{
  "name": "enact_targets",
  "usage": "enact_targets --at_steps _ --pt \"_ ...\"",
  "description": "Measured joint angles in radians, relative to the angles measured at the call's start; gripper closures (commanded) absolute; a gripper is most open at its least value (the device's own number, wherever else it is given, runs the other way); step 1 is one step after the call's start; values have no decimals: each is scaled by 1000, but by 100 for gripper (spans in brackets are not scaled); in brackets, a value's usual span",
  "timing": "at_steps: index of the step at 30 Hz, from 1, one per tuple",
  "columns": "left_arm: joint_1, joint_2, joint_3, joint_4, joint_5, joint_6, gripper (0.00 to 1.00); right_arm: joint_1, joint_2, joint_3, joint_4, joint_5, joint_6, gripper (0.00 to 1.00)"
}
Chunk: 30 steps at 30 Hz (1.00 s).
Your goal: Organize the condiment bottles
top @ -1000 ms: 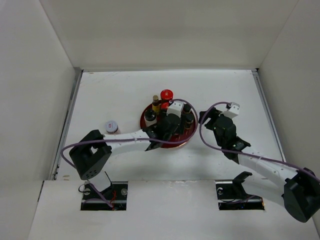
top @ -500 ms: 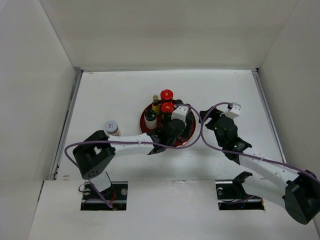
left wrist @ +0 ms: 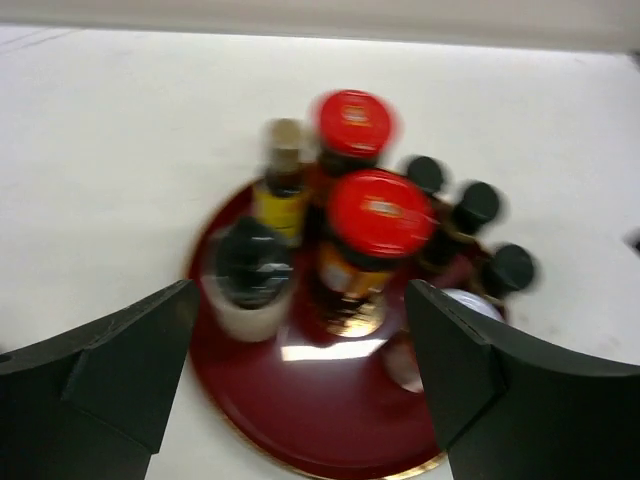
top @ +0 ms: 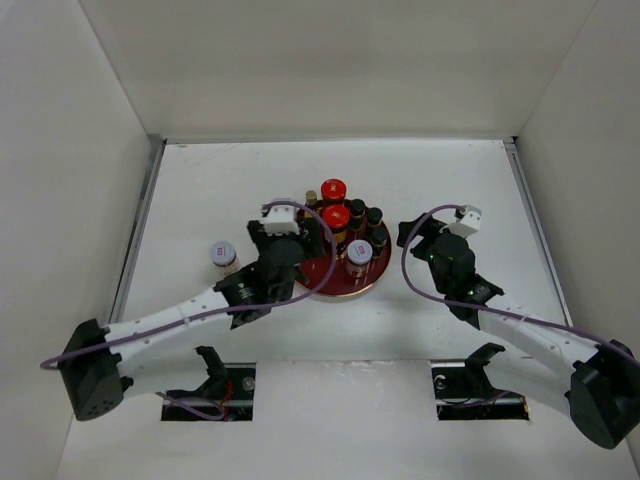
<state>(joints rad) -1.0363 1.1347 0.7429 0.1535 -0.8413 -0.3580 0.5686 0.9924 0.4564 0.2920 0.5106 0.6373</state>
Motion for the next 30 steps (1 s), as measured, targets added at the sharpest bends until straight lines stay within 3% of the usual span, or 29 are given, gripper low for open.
enact_targets --at_steps 6,13,21,27,30 --pt "255 -181 -44 -250 -50 -135 12 0 4 0 0 -14 0 15" --pt "497 -195 -115 -383 27 -241 16 0 16 0 1 -23 0 13" --pt "598 -166 -208 -416 69 -310 20 0 18 0 6 -34 0 13" --pt "654 -114 -224 -351 97 -315 24 2 36 0 8 -41 -1 12" --pt "674 -62 -225 -302 118 -314 38 2 37 0 9 -46 -1 12"
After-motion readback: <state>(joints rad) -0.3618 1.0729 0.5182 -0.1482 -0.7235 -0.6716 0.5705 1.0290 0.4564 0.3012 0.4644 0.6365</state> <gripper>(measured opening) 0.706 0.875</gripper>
